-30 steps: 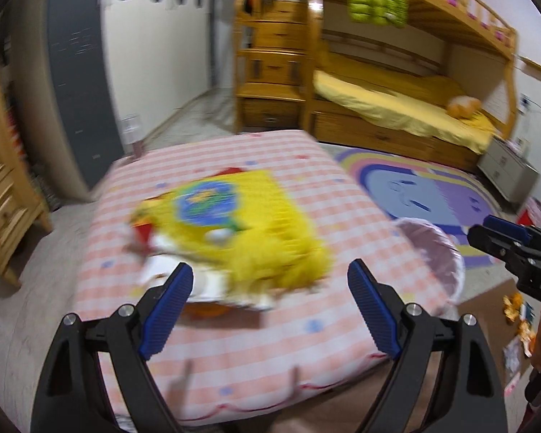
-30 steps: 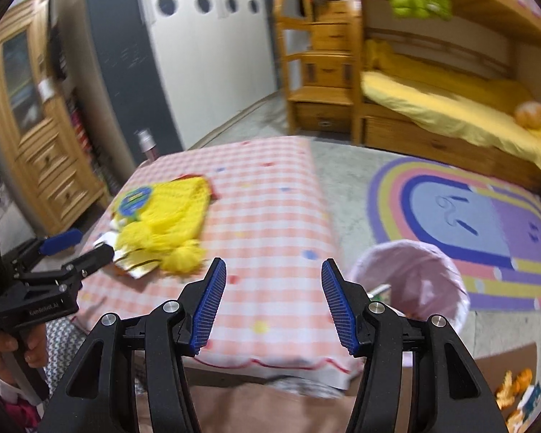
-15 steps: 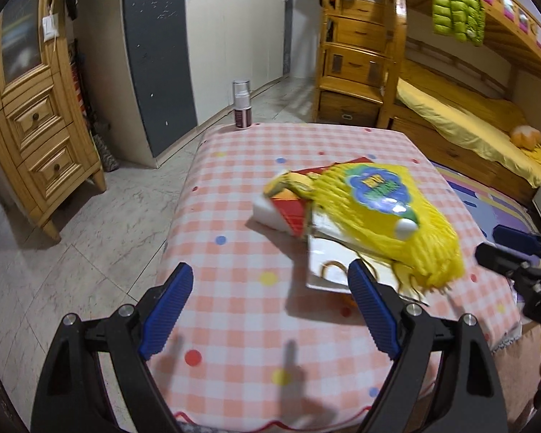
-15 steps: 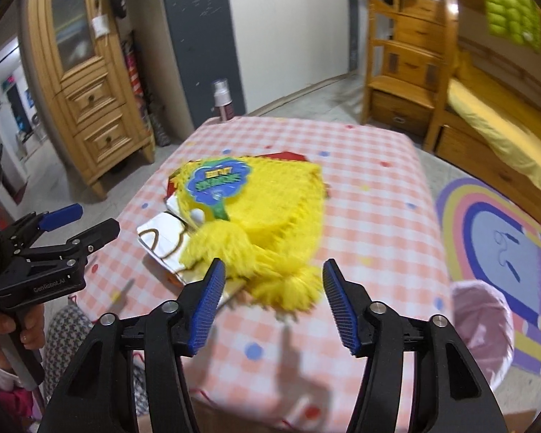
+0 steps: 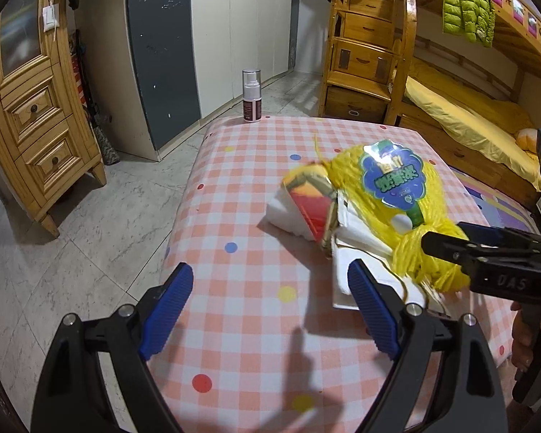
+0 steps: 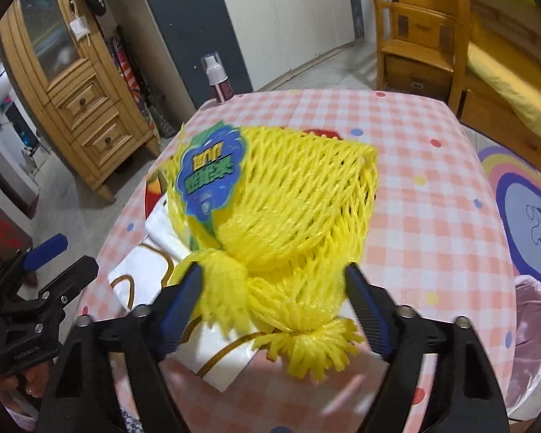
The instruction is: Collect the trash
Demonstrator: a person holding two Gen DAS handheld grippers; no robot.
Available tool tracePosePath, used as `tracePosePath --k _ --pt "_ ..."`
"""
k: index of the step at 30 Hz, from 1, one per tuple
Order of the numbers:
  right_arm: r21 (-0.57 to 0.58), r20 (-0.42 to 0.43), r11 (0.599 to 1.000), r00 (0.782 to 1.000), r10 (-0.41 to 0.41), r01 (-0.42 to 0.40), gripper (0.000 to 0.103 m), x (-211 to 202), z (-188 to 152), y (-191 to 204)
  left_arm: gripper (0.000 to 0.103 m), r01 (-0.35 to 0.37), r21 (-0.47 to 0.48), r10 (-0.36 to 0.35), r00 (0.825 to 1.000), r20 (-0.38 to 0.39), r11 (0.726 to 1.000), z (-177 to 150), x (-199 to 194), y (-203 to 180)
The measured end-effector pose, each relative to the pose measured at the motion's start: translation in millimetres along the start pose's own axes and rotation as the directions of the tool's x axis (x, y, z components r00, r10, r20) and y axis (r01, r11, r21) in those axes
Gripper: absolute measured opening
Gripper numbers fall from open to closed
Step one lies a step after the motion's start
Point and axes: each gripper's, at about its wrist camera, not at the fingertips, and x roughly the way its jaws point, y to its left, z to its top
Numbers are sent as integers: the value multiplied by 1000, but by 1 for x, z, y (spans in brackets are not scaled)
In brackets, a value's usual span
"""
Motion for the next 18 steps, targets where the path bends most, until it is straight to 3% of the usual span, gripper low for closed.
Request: tracePosePath --k 5,8,14,17,18 --pt "-46 36 999 999 -23 24 42 -20 -9 8 85 12 3 -12 1000 1 1000 -4 -7 -5" --pt "-49 55 998 998 -27 30 1 -30 -12 6 85 15 5 -15 1000 -1 1000 -6 -10 -8" --pt "-78 113 996 993 -25 34 0 -63 -19 6 85 4 22 -4 1000 11 1000 -7 -23 -12" --pt "-77 143 996 989 -42 53 7 -78 -20 2 85 -4 21 4 1000 24 1000 -3 -28 -14" --pt "-80 151 994 987 -56 69 15 -81 -20 0 85 -5 21 5 1000 28 1000 -1 -29 -15"
